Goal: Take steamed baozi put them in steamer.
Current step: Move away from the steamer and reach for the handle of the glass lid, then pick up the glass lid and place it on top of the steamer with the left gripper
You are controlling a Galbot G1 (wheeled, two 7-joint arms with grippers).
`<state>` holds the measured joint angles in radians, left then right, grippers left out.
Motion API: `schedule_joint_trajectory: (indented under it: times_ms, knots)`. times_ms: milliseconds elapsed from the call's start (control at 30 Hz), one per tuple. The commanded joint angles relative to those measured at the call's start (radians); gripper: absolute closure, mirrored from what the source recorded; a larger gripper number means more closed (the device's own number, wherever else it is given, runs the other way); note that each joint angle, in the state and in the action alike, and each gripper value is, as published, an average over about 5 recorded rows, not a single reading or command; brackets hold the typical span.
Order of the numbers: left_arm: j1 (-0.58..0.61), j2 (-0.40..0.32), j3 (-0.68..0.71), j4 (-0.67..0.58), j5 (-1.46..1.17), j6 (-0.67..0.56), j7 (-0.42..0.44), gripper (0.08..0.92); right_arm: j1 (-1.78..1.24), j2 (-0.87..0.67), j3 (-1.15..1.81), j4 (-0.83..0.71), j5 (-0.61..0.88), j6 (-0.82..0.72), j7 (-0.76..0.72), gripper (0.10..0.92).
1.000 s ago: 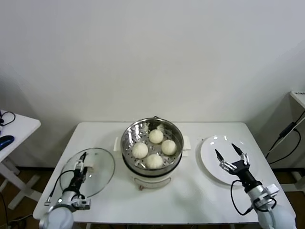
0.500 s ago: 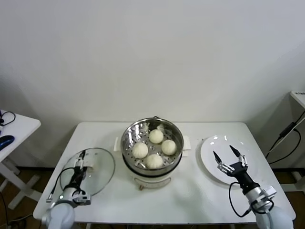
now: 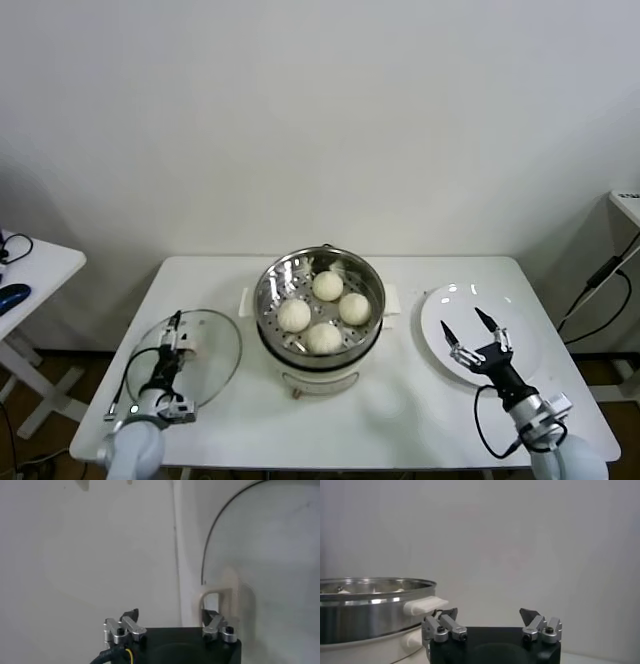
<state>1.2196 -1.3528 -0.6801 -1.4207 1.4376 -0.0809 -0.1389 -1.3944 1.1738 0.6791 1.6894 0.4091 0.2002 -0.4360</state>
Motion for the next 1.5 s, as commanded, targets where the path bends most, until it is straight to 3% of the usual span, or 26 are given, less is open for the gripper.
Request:
schedule_joint_trajectory:
  times_ms: [33,700,1133,1500]
  knots:
    - [-0.004,0.001,0.001,0.016,-0.003,0.0,-0.005,0.259,0.003,0.007,-0.001,0.0,-0.008,0.0,-0.004,0.203]
    - [0.038,-0.001,0.004,-0.04,-0.046,0.039,-0.011,0.825,0.021,0.008,-0.006,-0.01,-0.019,0.002,-0.009,0.203]
    - [0.185,0.021,0.016,-0.388,-0.079,0.334,-0.009,0.845,0.063,-0.077,-0.025,-0.076,0.018,0.022,0.008,0.203]
    - [0.229,0.053,0.093,-0.7,-0.044,0.515,0.132,0.845,0.103,-0.092,-0.051,-0.111,0.015,0.022,0.016,0.203]
